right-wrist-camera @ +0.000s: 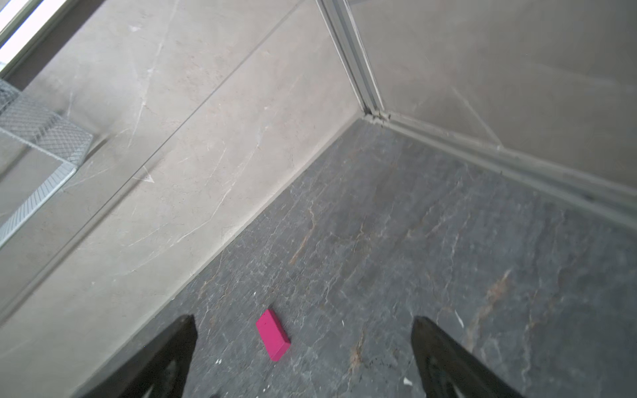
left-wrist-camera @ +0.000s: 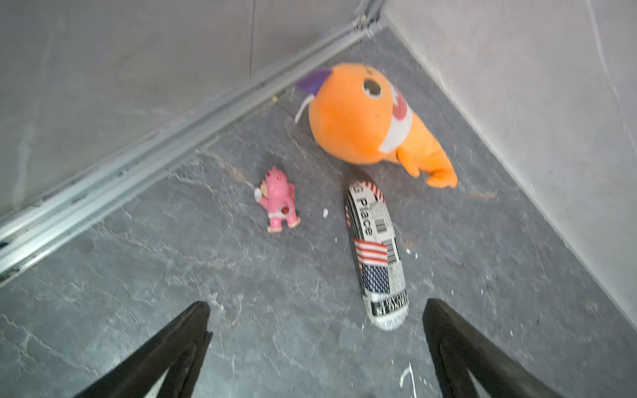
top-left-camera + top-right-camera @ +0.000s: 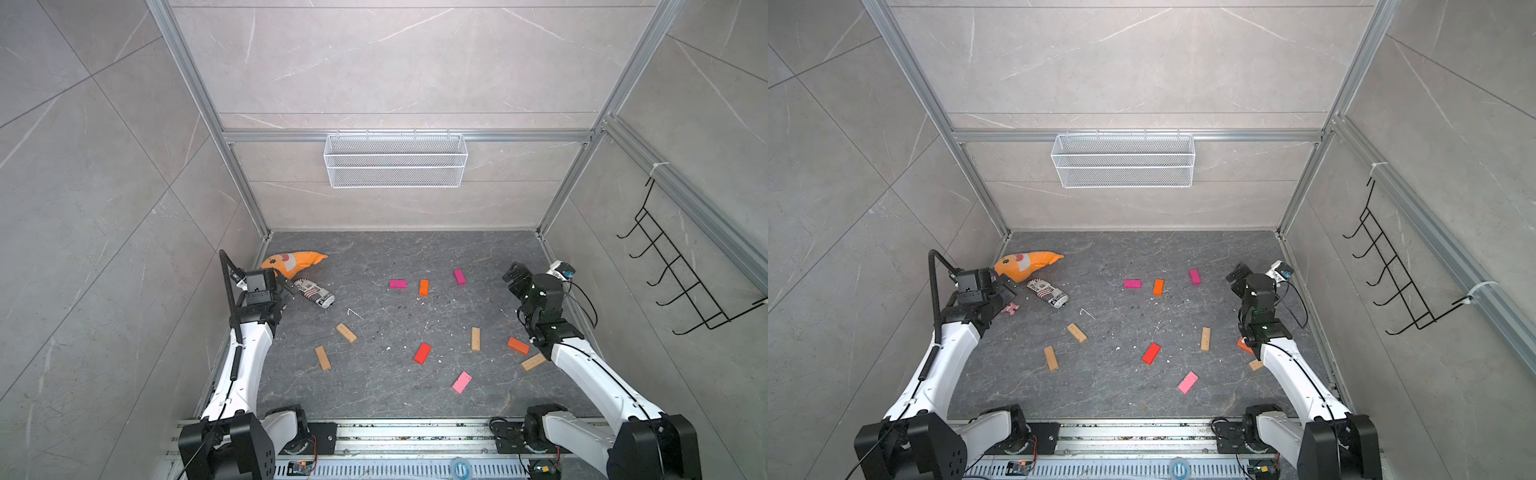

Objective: Assemble the letter p with building blocks
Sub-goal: Move the building block to the center of the board.

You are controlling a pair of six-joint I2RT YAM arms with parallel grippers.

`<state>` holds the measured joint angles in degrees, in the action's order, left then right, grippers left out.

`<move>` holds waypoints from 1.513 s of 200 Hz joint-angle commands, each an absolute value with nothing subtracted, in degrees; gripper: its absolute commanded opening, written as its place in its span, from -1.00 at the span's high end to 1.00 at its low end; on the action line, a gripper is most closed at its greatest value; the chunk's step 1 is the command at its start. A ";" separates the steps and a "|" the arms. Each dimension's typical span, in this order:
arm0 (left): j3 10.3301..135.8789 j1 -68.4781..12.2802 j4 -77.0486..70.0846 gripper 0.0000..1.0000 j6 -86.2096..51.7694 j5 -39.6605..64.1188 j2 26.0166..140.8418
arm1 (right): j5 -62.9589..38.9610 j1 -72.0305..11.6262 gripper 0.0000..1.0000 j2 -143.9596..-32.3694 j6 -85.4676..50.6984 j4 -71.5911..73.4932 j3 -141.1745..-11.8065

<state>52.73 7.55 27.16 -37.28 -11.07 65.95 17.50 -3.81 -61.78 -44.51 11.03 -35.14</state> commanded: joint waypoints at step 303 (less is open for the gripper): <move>113.67 -34.49 43.18 -0.89 -34.25 -10.53 136.66 | -28.70 -17.39 -1.00 -73.63 -39.37 -8.43 -39.57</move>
<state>111.15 -34.63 46.72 -33.08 -8.64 134.52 -27.40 -17.04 -73.12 -40.64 -9.15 -40.60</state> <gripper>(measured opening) 0.950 0.995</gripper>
